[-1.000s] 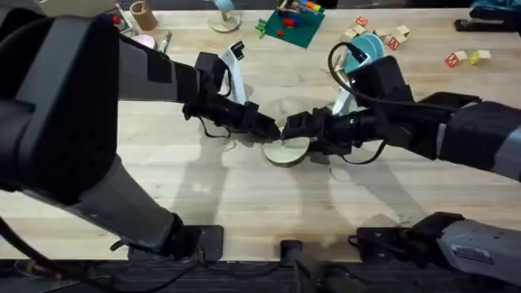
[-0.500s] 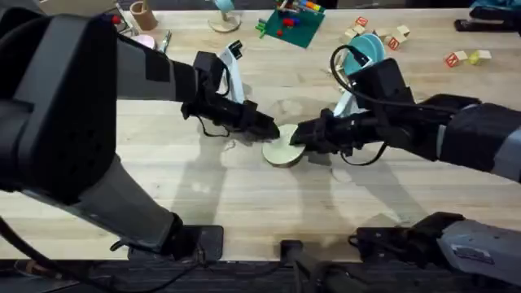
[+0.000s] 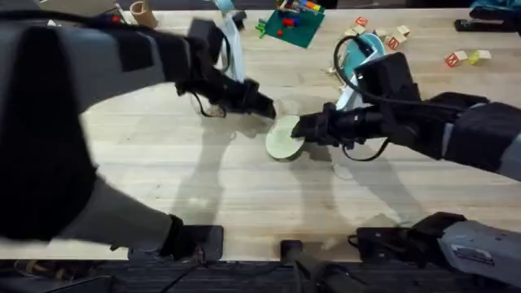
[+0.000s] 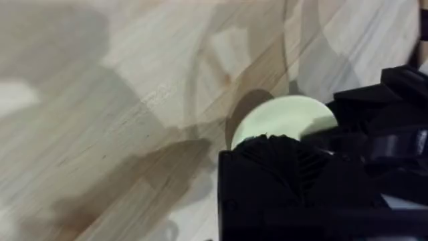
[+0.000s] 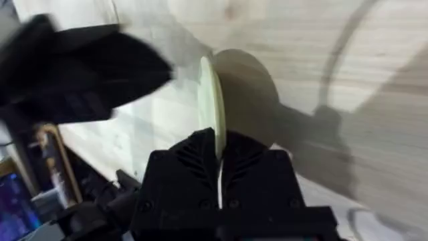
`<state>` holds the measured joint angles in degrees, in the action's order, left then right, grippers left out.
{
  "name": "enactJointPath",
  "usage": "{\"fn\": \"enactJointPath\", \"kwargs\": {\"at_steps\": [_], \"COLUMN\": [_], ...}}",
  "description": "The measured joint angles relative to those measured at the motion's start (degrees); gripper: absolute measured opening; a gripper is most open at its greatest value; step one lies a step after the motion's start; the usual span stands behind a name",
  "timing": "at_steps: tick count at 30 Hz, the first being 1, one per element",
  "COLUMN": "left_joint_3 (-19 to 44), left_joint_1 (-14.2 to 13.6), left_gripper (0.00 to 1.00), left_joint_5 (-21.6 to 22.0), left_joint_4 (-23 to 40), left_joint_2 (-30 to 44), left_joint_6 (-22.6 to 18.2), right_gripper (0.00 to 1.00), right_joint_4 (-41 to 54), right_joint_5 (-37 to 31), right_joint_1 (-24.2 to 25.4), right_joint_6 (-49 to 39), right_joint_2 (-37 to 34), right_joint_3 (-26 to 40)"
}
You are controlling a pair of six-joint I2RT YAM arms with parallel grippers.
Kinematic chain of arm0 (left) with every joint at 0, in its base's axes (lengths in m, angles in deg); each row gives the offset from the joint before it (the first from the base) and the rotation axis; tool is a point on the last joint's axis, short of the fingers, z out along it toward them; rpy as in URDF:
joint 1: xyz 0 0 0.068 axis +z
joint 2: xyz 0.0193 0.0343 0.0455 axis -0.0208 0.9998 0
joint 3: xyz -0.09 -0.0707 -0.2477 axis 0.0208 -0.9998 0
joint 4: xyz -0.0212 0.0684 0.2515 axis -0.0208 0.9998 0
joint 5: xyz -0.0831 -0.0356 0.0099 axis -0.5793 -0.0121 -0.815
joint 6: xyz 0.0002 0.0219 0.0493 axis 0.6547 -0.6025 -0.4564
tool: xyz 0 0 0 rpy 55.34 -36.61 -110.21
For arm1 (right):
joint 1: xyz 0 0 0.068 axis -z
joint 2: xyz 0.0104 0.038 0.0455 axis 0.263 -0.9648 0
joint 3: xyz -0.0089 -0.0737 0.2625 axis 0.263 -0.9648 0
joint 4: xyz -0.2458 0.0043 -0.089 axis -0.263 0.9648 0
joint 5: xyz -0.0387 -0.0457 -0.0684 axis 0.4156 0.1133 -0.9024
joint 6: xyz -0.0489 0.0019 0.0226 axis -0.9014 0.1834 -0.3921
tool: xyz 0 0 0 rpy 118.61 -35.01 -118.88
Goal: Pick up the plates from the table one by one and place each into a slot on the dish rack.
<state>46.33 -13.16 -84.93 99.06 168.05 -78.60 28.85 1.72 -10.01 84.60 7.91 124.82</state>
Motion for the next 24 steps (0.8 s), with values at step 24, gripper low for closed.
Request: {"fn": "enactJointPath", "kwargs": {"at_steps": [24], "left_joint_3": [5.31], "left_joint_1": [-0.41], "left_gripper": [0.038], "left_joint_5": [26.63], "left_joint_4": [18.34], "left_joint_2": [-32.18], "left_joint_6": [-0.07], "right_gripper": [0.03], "right_joint_4": [27.71], "right_joint_5": [-16.87], "right_joint_1": [12.02], "right_joint_6": [-37.13], "right_joint_2": [4.18], "right_joint_3": [31.49]}}
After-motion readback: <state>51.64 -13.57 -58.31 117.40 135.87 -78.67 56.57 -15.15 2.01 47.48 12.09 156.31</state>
